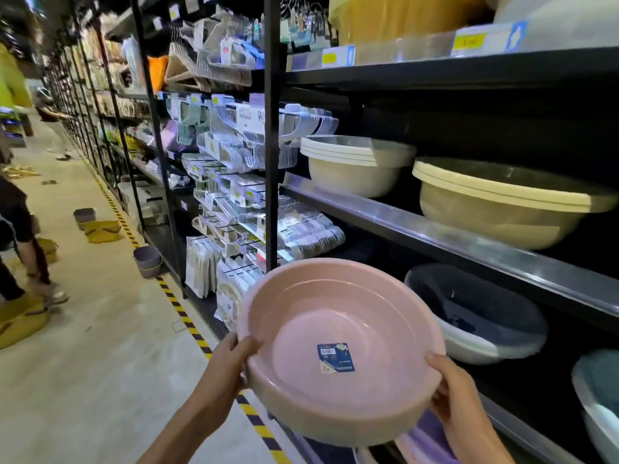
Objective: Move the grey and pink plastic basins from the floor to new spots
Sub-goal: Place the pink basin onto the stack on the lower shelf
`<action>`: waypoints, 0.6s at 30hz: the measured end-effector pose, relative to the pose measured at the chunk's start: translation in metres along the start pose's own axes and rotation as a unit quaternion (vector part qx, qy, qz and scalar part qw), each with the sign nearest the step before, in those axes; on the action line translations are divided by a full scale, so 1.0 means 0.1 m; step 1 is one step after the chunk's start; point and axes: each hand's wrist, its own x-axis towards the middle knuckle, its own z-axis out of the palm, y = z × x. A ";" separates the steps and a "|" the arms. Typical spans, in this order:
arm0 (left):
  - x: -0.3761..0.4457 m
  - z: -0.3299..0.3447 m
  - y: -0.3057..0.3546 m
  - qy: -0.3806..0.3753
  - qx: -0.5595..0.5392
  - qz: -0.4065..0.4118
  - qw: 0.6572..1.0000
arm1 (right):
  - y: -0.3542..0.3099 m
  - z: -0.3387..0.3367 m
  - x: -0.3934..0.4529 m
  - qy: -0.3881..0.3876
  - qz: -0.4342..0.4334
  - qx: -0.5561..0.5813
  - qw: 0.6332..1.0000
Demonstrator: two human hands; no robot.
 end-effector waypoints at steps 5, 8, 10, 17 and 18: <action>0.95 0.06 0.19 -0.019 0.024 0.019 0.999 | -0.06 0.31 0.70 0.006 -0.006 0.012 1.000; 1.40 0.09 0.27 -0.026 0.021 0.024 0.999 | -0.10 0.47 1.02 0.007 -0.010 0.019 1.000; 1.72 0.11 0.32 -0.028 0.020 0.013 0.999 | -0.12 0.58 1.26 0.023 -0.014 0.017 0.999; 2.90 0.09 0.36 -0.100 -0.018 -0.014 0.995 | -0.04 0.96 2.03 0.106 -0.005 0.019 0.994; 3.05 0.09 0.37 -0.109 -0.027 -0.020 0.993 | -0.03 1.03 2.10 0.122 -0.016 0.020 0.992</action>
